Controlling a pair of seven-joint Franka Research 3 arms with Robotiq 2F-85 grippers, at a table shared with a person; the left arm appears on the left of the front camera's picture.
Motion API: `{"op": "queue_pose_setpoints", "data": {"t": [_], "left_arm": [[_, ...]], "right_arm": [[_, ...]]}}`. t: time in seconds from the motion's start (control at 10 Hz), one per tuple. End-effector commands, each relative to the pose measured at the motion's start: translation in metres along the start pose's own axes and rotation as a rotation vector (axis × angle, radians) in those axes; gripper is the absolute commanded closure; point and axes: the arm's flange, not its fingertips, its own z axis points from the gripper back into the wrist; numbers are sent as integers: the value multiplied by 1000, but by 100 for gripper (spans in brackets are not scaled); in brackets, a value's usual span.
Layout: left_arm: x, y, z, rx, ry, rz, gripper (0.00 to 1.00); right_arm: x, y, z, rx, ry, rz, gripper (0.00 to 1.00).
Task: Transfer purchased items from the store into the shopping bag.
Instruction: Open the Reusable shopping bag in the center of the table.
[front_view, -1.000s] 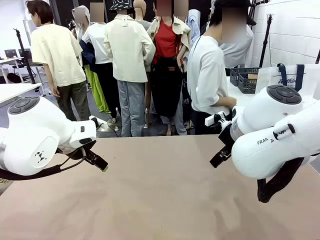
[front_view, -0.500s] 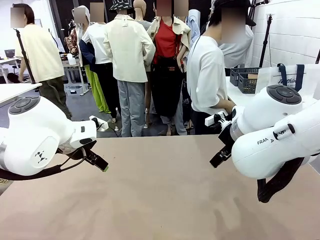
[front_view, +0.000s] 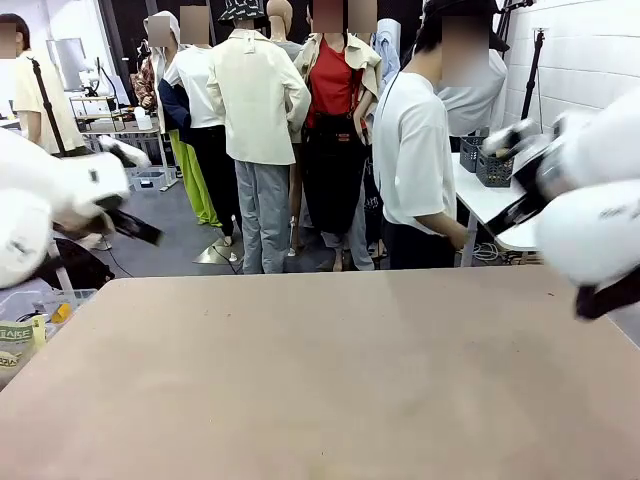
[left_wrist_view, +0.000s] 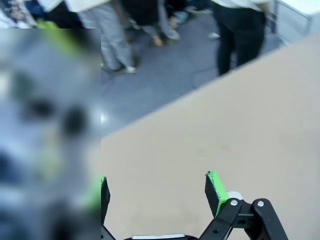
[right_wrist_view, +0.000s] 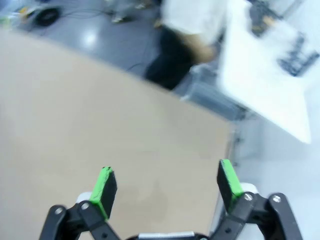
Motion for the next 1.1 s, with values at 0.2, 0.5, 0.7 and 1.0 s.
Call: {"op": "queue_pose_setpoints", "data": {"t": [0.2,0.5,0.7,1.0], "left_arm": [[-74,91,20,238,206,152,0],[-144,126,32,320,256,374,0],[-156,129,33,322,237,474,0],[-134,164,24,307,280,360,0]], "right_arm": [[-73,-177,12,-375,158,-346,0],[-165,-232,22,-430,210,-571,0],[-189,-220,10,-409,219,-600,0],[-186,-246,27,-426,258,-566,0]]}}
